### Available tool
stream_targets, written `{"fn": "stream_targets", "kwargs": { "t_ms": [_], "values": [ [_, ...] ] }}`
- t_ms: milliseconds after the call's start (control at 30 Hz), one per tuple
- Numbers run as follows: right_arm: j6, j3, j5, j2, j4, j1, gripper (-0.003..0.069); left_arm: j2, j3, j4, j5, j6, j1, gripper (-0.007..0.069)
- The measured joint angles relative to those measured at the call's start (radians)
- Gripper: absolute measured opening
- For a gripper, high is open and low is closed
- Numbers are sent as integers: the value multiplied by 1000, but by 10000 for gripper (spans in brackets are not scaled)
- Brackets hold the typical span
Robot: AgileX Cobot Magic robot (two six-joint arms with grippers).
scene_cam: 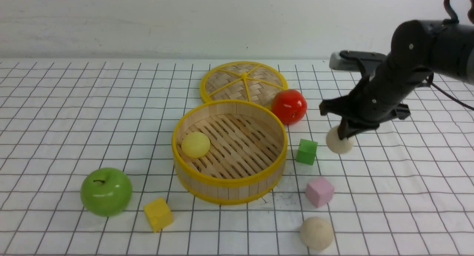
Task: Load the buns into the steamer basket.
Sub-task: Use the right arm to put the steamed stuffed bun into the steamer
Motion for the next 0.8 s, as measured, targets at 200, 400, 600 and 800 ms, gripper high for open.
{"fn": "stream_targets", "kwargs": {
  "t_ms": [200,400,600,800],
  "values": [
    [-217,-56,-87,4,348,26,2,0,0,0,0,0,0,78],
    [-425,-58,-221,68,529,98,3,0,0,0,0,0,0,85],
    [-466,-58,-284,163,541,137,43,0,0,0,0,0,0,91],
    [-462,-58,-291,220,541,139,246,0,0,0,0,0,0,92]
  ]
}}
